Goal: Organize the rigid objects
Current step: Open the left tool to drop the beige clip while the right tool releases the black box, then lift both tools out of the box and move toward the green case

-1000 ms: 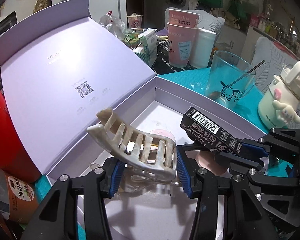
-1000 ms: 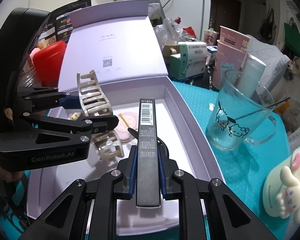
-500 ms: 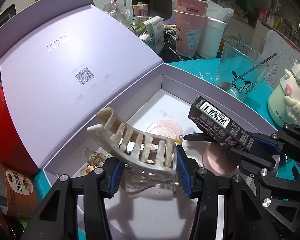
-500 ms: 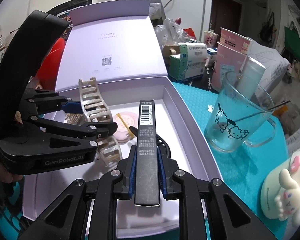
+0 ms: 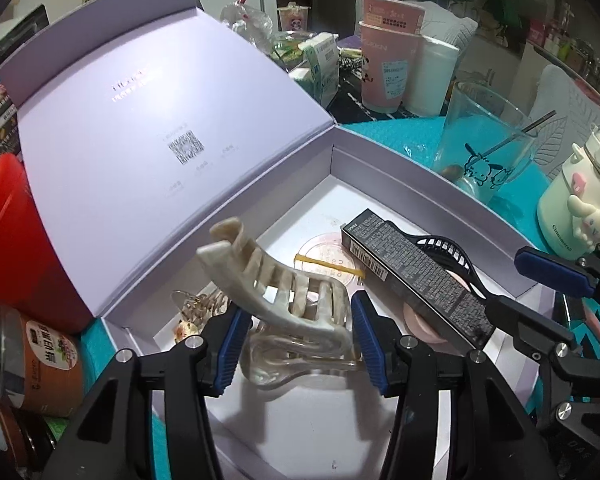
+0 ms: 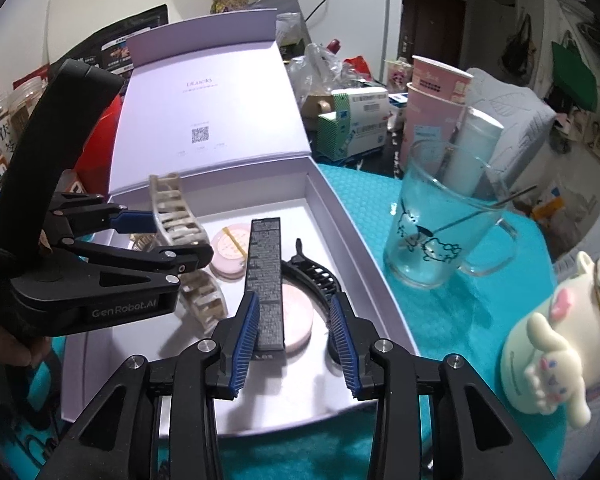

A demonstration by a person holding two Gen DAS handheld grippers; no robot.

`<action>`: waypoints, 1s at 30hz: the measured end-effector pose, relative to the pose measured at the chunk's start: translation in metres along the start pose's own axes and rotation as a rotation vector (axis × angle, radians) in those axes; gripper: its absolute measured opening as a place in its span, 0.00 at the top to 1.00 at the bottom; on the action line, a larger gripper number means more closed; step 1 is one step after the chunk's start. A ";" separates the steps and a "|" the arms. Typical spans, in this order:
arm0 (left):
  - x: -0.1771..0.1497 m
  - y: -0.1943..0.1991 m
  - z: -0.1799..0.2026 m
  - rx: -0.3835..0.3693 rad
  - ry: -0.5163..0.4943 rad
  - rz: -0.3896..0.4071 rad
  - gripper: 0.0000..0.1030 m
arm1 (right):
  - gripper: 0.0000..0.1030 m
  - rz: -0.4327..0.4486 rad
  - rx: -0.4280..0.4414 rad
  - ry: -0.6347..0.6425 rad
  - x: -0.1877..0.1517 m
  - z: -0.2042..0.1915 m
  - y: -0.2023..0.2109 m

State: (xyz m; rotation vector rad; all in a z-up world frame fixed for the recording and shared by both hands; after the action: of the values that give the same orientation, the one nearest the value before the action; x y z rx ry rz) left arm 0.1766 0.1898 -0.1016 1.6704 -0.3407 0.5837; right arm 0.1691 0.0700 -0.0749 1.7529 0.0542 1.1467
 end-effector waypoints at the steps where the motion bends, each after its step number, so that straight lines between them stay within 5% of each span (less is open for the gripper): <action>1: 0.000 0.003 -0.001 0.007 0.000 0.004 0.48 | 0.64 0.001 -0.004 0.000 0.000 0.000 0.002; 30: 0.004 0.111 -0.002 0.053 0.032 0.216 0.46 | 0.54 0.147 -0.072 -0.040 -0.003 -0.005 0.101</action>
State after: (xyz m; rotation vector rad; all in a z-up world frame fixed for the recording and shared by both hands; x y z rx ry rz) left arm 0.1207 0.1717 -0.0074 1.6845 -0.4901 0.7845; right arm 0.1191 0.0216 -0.0015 1.7383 -0.1410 1.2034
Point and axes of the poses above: each gripper's, at about its wrist camera, not at the fingertips, and y roughly against the way its jaws point, z to its right, x to its top, the point moved 8 cm from there along -y, roughly the way its jaws point, and after that the axes turned 5 degrees about x, right-handed, at the moved point
